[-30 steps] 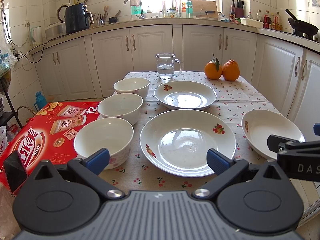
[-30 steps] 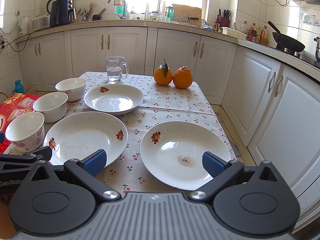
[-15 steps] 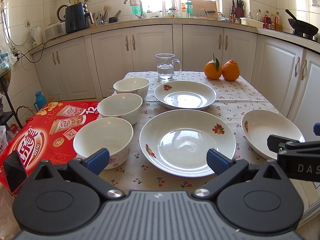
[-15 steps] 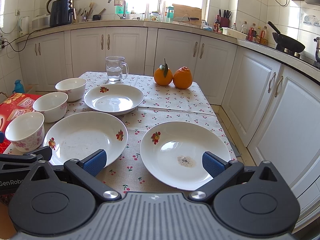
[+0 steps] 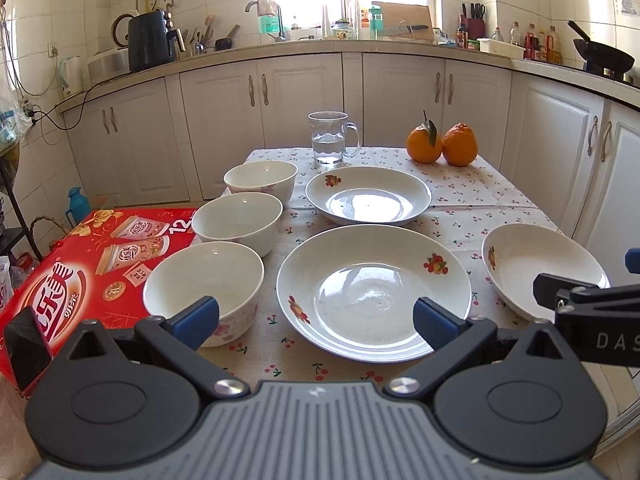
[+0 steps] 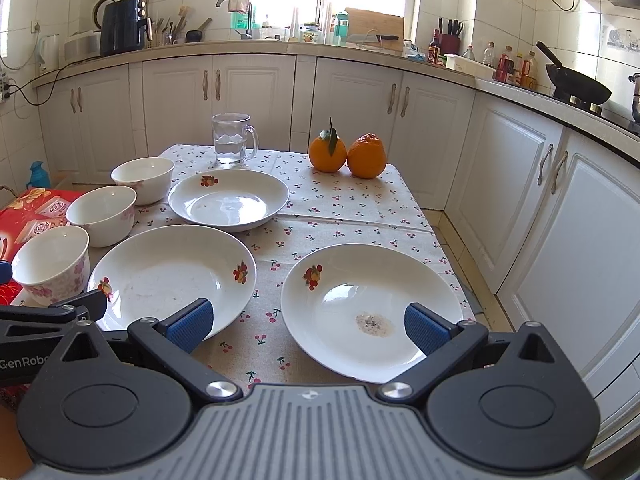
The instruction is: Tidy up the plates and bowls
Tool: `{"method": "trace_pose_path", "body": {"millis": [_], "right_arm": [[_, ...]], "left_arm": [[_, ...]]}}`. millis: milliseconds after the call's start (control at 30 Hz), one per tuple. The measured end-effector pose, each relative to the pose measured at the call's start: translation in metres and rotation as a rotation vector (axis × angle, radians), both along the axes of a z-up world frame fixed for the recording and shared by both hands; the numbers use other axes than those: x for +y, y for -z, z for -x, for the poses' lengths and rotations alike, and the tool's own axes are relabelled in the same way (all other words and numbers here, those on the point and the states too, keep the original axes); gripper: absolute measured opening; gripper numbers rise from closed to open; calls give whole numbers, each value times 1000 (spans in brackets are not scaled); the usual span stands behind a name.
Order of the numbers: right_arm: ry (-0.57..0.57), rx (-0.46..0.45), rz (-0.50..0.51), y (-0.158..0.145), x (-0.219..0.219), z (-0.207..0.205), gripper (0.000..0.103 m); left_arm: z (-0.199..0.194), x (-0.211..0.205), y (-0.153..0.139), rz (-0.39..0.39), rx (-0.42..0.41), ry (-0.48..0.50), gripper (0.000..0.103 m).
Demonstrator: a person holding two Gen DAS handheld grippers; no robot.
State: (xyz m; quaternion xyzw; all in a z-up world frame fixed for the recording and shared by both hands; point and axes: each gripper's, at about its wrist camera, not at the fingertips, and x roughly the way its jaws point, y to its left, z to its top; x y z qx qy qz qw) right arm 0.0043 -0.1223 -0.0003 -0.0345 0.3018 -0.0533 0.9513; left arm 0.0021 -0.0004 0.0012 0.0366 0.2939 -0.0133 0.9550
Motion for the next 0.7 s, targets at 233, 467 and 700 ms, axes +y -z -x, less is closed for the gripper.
{"method": "trace_pose_path", "body": {"millis": [233,467,700], "right_arm": [[-31,-3,2,-3,-3,-3,103],[-97,-9,20,-8,-22,-11,103],[-144,-22,64,-8,-55,-8,103]], "left_arm": [[-8,0,-5,0,-2,63,102],[-21,2,-19,-29,-41,129,102],[-43,1,-18,-6,18,169,102]]}}
